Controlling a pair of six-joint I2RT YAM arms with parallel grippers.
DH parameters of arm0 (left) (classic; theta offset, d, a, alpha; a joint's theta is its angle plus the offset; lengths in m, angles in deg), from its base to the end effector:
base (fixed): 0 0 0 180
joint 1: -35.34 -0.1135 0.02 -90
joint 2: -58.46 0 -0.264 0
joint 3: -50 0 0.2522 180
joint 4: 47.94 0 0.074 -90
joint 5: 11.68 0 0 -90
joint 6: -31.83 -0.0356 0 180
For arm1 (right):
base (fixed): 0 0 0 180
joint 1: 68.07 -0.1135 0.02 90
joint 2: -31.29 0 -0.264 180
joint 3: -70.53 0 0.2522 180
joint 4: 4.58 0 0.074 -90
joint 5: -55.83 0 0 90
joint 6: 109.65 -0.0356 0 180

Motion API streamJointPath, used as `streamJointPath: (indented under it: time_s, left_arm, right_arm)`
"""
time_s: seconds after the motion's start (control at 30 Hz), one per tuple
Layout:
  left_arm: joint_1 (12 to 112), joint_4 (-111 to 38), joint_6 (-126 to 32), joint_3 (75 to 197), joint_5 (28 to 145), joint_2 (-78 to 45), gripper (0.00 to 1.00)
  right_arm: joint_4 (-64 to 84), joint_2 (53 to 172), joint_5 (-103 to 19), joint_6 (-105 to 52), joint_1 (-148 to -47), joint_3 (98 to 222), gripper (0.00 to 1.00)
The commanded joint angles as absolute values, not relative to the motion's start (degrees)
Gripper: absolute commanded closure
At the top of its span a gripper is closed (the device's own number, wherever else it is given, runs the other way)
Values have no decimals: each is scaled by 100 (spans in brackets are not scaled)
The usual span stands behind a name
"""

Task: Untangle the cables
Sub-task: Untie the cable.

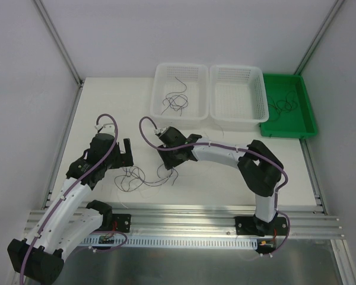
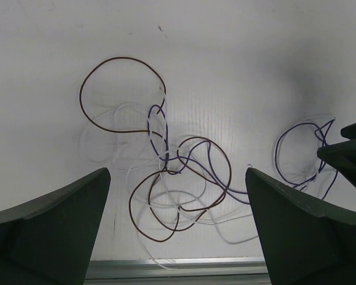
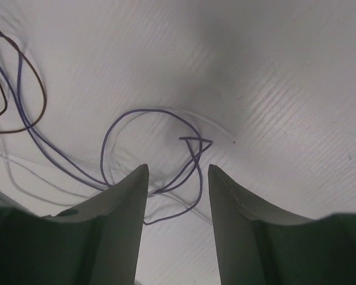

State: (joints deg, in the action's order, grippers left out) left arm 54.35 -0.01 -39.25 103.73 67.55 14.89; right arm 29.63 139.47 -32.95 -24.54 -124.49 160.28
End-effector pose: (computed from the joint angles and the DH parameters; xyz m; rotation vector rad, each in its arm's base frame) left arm 0.1564 -0.0468 0.2732 -0.1008 2.2186 -0.1557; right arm 0.2264 0.3396 0.1975 -1.0954 2.2906 0.4144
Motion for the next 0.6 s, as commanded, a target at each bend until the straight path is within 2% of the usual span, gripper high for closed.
streamJointPath:
  time_s: [0.0, 0.33, 0.43, 0.57]
  left_arm:
    - [5380, -96, -3874, 10402, 6672, 1443, 1]
    - [5380, -104, -3883, 10410, 6681, 1425, 1]
    - [5380, -104, -3874, 10410, 6681, 1381, 1]
    - [5371, -104, -3831, 10410, 6733, 1302, 1]
  right_arm:
    - [3089, 14220, -3004, -2484, -12546, 16356, 52]
    - [3326, 14801, -2380, -2449, -12722, 16576, 62]
    - [3370, 14871, -2214, -2440, -12740, 16542, 74]
    - [3467, 14635, -1757, -2414, -12731, 16288, 99]
